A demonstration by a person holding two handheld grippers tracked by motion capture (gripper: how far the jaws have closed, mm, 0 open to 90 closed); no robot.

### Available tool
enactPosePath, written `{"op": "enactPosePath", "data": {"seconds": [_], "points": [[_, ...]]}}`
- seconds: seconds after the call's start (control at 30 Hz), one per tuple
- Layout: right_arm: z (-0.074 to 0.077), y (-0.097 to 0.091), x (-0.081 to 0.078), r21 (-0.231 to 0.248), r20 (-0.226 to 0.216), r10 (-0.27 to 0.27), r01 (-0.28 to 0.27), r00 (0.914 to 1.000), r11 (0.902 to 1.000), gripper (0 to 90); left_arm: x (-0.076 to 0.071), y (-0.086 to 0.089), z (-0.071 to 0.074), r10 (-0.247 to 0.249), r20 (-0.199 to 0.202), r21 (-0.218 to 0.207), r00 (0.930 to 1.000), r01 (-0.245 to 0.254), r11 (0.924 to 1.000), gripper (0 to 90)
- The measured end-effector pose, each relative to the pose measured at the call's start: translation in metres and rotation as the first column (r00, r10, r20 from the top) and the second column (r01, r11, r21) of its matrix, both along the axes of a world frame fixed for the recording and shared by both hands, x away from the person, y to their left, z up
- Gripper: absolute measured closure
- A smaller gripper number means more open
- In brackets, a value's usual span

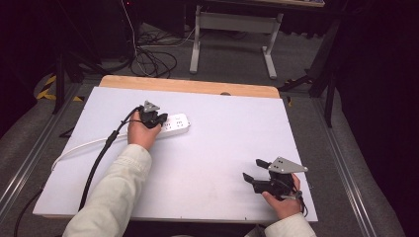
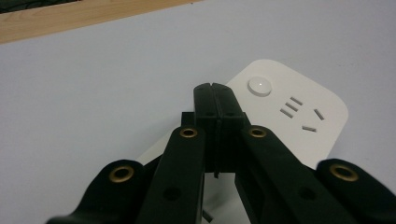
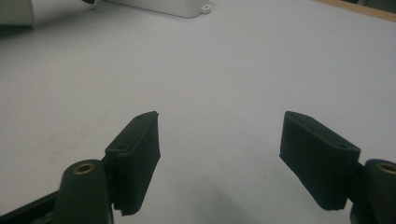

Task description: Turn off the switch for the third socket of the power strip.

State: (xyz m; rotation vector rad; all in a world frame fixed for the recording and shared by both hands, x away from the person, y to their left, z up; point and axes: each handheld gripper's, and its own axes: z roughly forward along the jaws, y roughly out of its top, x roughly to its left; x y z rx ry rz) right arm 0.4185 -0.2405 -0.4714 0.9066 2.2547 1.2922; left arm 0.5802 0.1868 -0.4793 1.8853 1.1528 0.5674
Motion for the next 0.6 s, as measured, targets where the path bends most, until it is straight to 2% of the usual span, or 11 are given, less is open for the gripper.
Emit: {"op": "enactPosePath", "data": {"seconds": [0.6], "points": [[-0.0006, -0.0001, -0.0001, 0.000, -0.002, 0.001, -0.001, 1.0000, 1.0000, 28.9, -0.0008, -0.0050, 0.0012, 0.000, -0.012, 0.032, 0.9999, 0.001, 0.9995, 90.0]]}}
